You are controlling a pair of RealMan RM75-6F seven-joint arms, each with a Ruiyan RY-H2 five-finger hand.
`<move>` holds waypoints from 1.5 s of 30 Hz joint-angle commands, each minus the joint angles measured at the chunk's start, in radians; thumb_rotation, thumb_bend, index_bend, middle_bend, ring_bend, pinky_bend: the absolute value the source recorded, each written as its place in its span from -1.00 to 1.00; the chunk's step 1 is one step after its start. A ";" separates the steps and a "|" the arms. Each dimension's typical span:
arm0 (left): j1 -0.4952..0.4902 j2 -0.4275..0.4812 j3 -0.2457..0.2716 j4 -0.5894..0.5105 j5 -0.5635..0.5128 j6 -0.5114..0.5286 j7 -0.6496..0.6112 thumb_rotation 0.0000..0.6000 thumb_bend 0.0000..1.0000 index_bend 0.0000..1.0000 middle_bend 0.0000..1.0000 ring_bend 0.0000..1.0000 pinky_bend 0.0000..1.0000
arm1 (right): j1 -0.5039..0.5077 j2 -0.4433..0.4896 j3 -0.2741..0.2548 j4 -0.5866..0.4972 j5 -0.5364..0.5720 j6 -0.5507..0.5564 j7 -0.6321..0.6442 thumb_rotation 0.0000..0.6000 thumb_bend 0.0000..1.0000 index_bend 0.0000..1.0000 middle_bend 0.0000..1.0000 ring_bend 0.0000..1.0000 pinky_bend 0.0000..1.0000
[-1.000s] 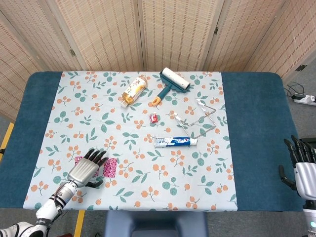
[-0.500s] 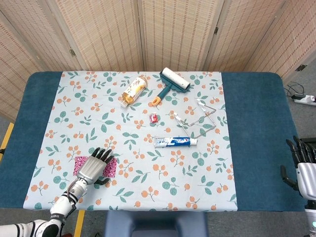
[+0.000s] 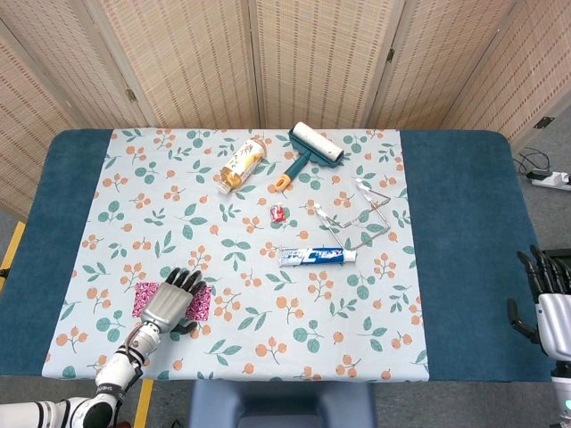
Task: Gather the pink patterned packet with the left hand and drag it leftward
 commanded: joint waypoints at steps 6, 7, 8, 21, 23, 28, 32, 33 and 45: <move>-0.013 -0.007 0.009 0.000 -0.030 0.011 0.012 0.36 -0.33 -0.74 -1.00 -1.00 -1.00 | 0.001 -0.002 0.000 0.003 -0.002 -0.002 0.003 1.00 0.05 -1.00 -1.00 -1.00 -1.00; -0.013 -0.009 0.009 0.003 -0.029 0.014 0.010 0.36 -0.33 -0.73 -1.00 -1.00 -1.00 | 0.001 -0.002 -0.001 0.003 -0.002 -0.002 0.004 1.00 0.05 -1.00 -1.00 -1.00 -1.00; -0.013 -0.011 0.009 0.005 -0.028 0.017 0.008 0.40 -0.33 -0.71 -1.00 -1.00 -1.00 | 0.001 -0.002 -0.001 0.004 -0.002 -0.002 0.005 1.00 0.05 -1.00 -1.00 -1.00 -1.00; -0.005 -0.015 0.020 0.007 0.012 0.058 -0.023 0.75 -0.32 -0.51 -1.00 -1.00 -1.00 | 0.001 -0.002 0.000 0.006 0.000 -0.004 0.006 1.00 0.05 -1.00 -1.00 -1.00 -1.00; -0.003 -0.002 0.018 -0.014 0.019 0.067 -0.030 0.75 -0.32 -0.51 -1.00 -1.00 -1.00 | 0.002 -0.001 0.001 0.005 -0.001 -0.003 0.006 1.00 0.05 -1.00 -1.00 -1.00 -1.00; 0.004 0.044 0.011 -0.062 0.039 0.104 -0.037 0.75 -0.32 -0.51 -1.00 -1.00 -1.00 | 0.003 0.000 0.001 0.005 -0.002 -0.005 0.005 1.00 0.05 -1.00 -1.00 -1.00 -1.00; 0.017 0.098 0.009 -0.096 0.054 0.132 -0.056 0.74 -0.32 -0.52 -1.00 -1.00 -1.00 | -0.001 0.002 0.001 0.005 0.000 -0.001 0.009 1.00 0.05 -1.00 -1.00 -1.00 -1.00; 0.020 0.111 0.010 -0.100 0.057 0.136 -0.062 0.75 -0.32 -0.52 -1.00 -1.00 -1.00 | -0.001 0.002 0.001 0.005 0.000 0.000 0.009 1.00 0.05 -1.00 -1.00 -1.00 -1.00; 0.089 0.183 0.048 -0.030 0.063 0.143 -0.157 0.76 -0.32 -0.61 -1.00 -1.00 -1.00 | 0.007 -0.001 0.001 -0.008 -0.010 -0.004 -0.006 0.99 0.05 -1.00 -1.00 -1.00 -1.00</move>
